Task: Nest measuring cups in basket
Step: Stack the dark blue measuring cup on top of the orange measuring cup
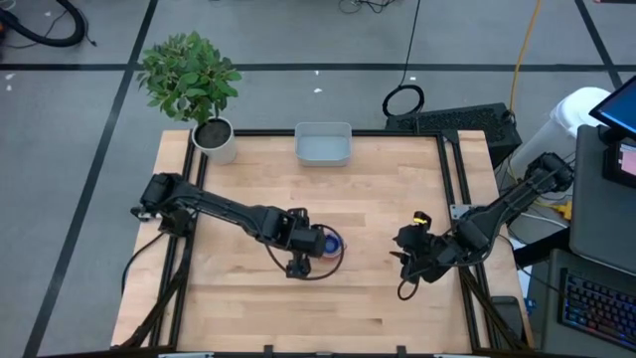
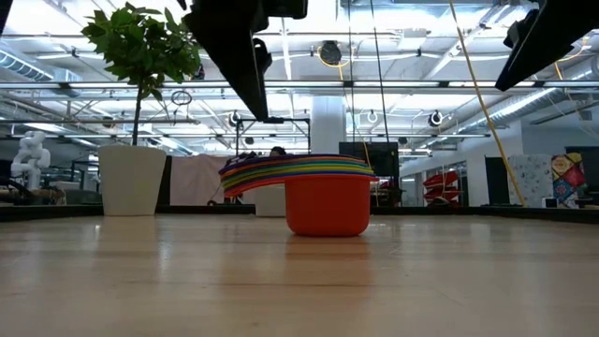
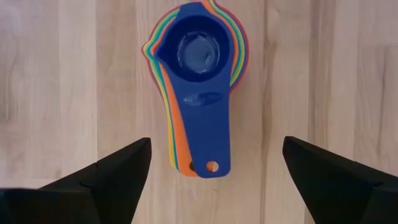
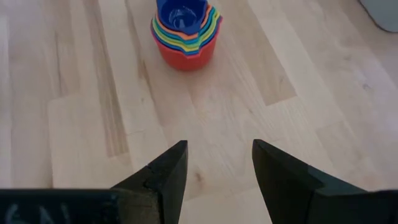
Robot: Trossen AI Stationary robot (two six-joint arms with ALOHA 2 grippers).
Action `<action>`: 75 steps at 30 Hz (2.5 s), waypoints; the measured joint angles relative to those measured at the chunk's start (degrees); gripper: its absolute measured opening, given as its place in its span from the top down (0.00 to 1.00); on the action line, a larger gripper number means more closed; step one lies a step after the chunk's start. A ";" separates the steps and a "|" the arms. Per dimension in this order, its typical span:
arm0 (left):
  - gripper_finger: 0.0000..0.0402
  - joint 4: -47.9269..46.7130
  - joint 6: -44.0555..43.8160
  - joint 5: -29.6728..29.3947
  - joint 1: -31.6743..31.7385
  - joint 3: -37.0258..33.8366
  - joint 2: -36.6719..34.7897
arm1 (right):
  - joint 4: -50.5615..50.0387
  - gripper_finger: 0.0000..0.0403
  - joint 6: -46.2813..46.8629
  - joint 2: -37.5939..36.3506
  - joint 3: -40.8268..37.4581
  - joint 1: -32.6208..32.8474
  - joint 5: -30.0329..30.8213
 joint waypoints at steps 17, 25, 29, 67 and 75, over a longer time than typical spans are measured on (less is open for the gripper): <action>0.08 0.64 0.39 1.29 2.72 0.03 1.88 | 0.87 0.57 -0.72 0.04 0.00 0.09 -0.07; 0.08 0.86 1.20 3.75 2.53 0.03 4.48 | 0.69 0.57 -0.73 0.02 0.00 0.35 -0.07; 0.08 0.89 1.61 3.83 2.74 -0.02 5.60 | 0.69 0.57 -0.73 0.04 0.02 0.33 -0.07; 0.61 0.20 4.66 6.72 5.44 -0.01 8.66 | 0.93 0.57 0.61 0.03 0.02 1.85 -0.28; 0.38 0.32 3.47 6.87 5.24 0.00 8.66 | 0.91 0.57 1.13 0.03 0.02 2.27 -0.20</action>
